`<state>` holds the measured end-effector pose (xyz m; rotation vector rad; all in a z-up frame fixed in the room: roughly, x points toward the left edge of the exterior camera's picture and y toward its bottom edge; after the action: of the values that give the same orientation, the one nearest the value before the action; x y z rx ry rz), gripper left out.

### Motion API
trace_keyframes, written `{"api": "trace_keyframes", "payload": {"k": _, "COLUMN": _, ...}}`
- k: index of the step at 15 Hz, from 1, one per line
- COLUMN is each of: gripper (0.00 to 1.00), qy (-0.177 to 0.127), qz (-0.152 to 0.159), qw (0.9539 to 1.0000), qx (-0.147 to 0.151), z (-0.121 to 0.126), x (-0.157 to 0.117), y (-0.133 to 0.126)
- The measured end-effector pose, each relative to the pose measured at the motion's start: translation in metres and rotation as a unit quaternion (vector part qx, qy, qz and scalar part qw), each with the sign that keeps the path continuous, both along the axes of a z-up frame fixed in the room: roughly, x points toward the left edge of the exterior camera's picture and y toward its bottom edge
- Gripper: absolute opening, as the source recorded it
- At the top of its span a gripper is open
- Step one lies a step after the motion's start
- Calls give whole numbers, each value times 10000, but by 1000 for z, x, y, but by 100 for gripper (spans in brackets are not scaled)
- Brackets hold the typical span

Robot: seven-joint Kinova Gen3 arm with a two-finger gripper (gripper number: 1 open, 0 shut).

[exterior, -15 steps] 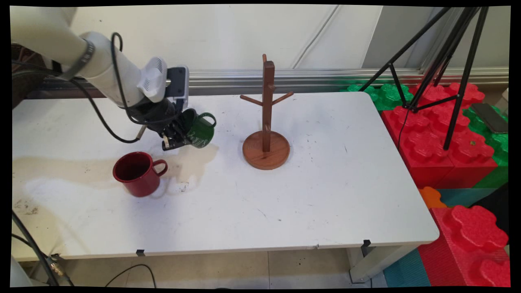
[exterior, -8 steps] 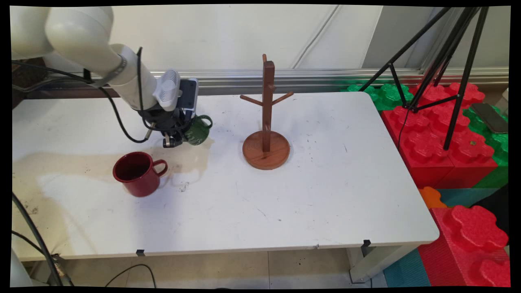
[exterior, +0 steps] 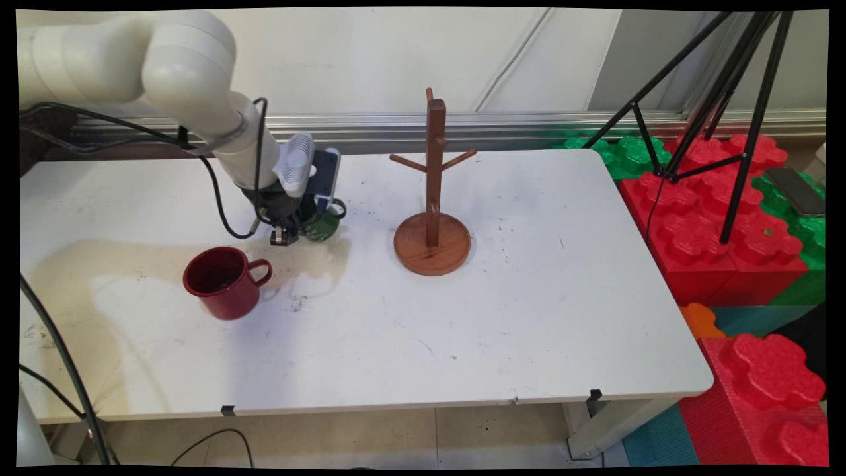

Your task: Place the picked object on the table

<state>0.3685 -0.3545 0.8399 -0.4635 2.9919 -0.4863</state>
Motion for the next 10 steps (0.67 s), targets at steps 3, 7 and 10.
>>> {"api": "trace_keyframes", "payload": {"k": 3, "gripper": 0, "qy": -185, "qz": -86, "qw": 9997, "qx": 108, "z": -10, "x": -7, "y": -4}}
{"api": "trace_keyframes", "payload": {"k": 7, "gripper": 0, "qy": -354, "qz": -181, "qw": 9991, "qx": 176, "z": -16, "x": -14, "y": -8}}
{"api": "trace_keyframes", "payload": {"k": 10, "gripper": 100, "qy": -458, "qz": -244, "qw": 9985, "qx": 200, "z": -18, "x": -19, "y": -12}}
